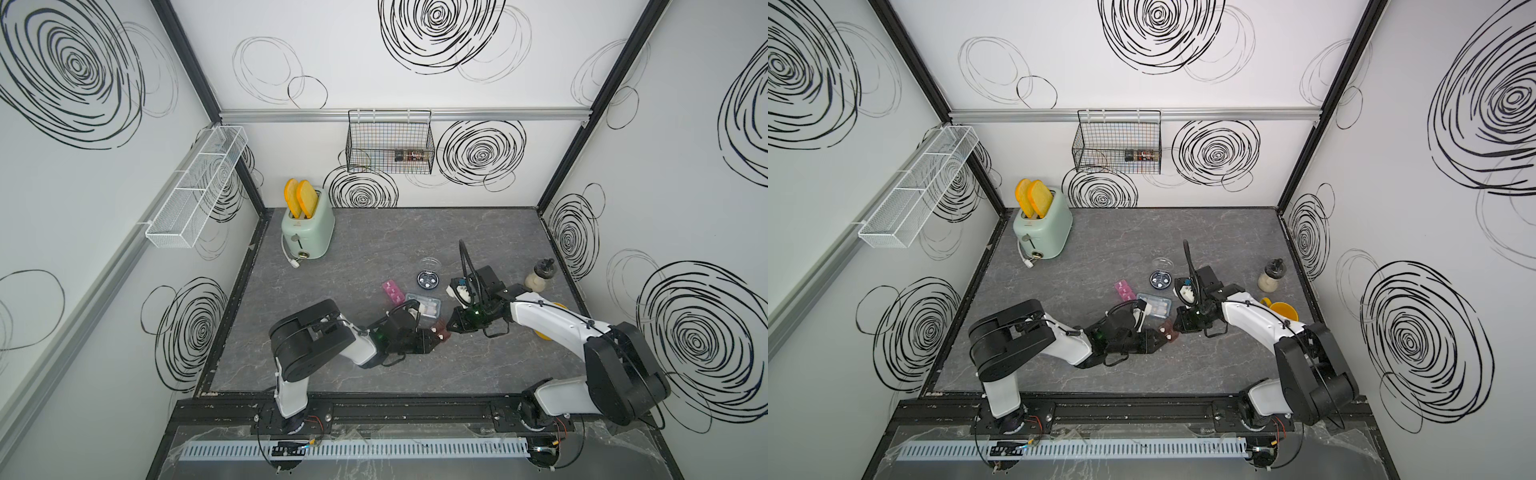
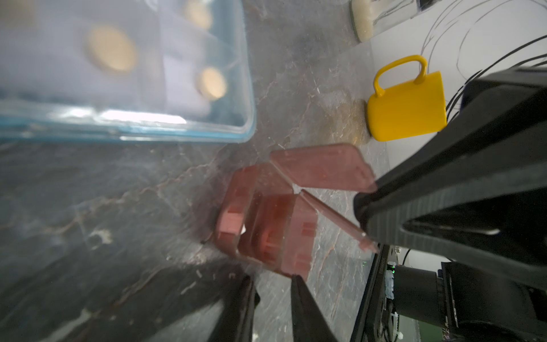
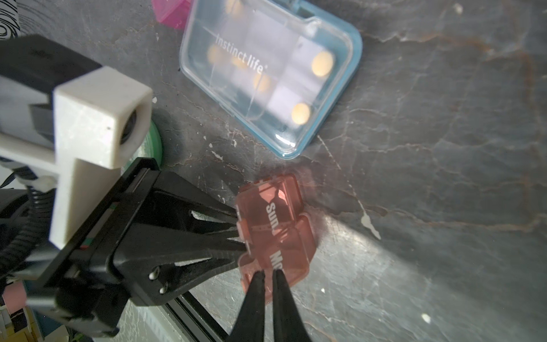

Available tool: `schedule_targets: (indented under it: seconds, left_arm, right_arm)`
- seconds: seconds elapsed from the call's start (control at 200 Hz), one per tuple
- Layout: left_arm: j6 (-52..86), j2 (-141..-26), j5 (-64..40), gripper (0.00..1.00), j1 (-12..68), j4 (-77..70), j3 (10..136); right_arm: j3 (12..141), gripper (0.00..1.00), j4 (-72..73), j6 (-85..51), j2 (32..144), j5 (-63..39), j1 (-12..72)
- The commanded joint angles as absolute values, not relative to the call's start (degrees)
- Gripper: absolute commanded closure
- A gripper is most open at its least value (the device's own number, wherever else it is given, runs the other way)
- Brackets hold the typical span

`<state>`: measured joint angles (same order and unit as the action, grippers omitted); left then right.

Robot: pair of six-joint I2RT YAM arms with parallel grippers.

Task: Close pillboxes
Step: Close the pillbox at the center of the board.

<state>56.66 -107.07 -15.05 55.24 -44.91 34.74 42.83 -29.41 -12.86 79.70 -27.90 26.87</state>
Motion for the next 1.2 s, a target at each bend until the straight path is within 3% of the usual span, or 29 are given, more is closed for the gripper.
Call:
schedule_targets:
  seconds: [0.0,0.941,1.191]
  left_arm:
    - [57.10,-108.11,-14.60,0.73,55.46,-45.90,35.72]
    - [58.45,-103.45,-14.16,0.74,54.40,-48.61,32.20]
    - [58.22,-104.91,-13.81,0.70,54.51,-47.74,34.31]
  right_arm:
    - [41.84,0.88,-29.07,-13.41,78.93,-29.09,27.59]
    - [39.55,0.88,-24.60,-16.04,84.42,-26.14,29.56]
    - [39.81,0.89,-24.90,-16.21,85.07,-25.21,29.75]
